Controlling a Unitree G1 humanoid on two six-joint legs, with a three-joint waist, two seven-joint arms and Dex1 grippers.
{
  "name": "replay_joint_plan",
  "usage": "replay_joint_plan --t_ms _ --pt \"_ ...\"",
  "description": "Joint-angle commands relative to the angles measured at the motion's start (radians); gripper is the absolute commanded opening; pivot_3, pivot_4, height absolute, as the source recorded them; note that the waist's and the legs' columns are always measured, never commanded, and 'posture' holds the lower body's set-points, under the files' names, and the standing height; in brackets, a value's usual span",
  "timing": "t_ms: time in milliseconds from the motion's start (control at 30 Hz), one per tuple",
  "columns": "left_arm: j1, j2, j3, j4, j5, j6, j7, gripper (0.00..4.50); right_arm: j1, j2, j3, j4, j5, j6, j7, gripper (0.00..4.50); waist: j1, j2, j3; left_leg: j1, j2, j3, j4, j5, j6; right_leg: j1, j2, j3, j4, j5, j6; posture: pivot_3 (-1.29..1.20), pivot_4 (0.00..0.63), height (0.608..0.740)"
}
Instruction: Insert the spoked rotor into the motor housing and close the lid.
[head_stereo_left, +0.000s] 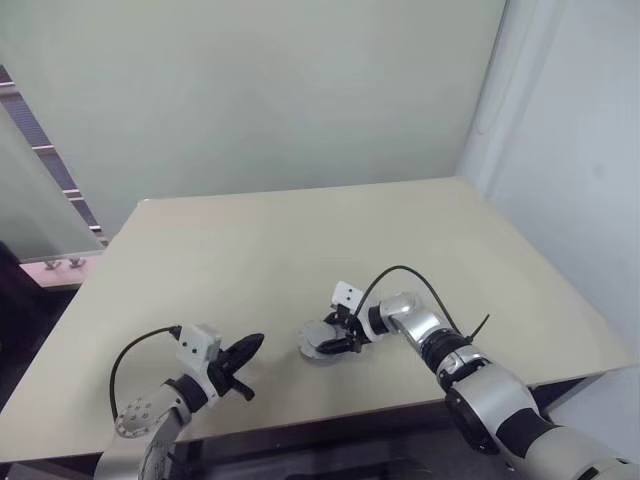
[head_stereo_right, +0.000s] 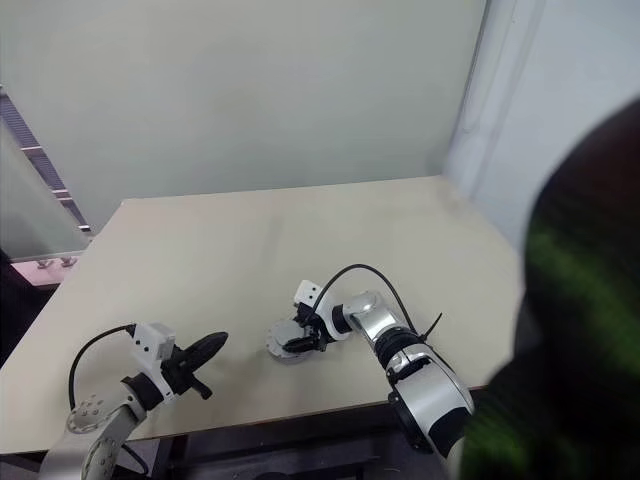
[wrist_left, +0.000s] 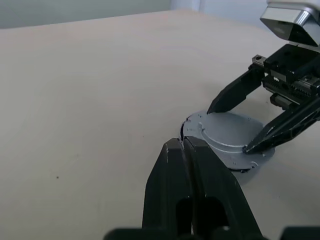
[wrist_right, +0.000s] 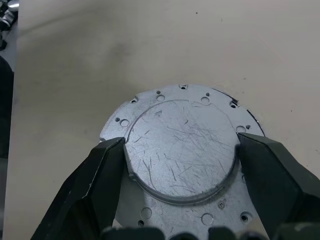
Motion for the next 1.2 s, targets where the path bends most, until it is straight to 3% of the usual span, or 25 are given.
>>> replay_joint_plan --t_ms 33,667,1200 --pt "-0.019 0.008 -0.001 -0.038 -0.004 -0.009 -0.005 0.0 -0.028 0.014 -0.002 -0.024 -0.01 0.03 -0.02 3.32 0.0 0.0 0.0 0.0 0.0 0.0 0.0 0.0 0.0 0.0 0.0 0.0 0.0 0.0 0.0 0.0 0.0 0.74" --pt "-0.027 0.002 -0.005 -0.027 -0.003 -0.017 -0.007 0.0 0.037 0.047 -0.01 -0.105 -0.002 0.133 -0.107 3.32 -0.016 0.0 0.0 0.011 0.001 0.003 0.001 0.0 0.0 0.005 0.0 0.002 0.008 -0.002 -0.002 0.0 0.0 0.74" --pt "-0.04 0.008 -0.011 -0.016 -0.002 -0.015 -0.007 0.0 0.084 0.035 -0.089 -0.126 0.085 0.019 -0.063 3.32 -0.022 0.0 0.0 0.01 0.001 0.003 -0.001 0.0 0.0 0.004 0.0 0.003 0.007 -0.002 -0.002 0.0 0.0 0.74"
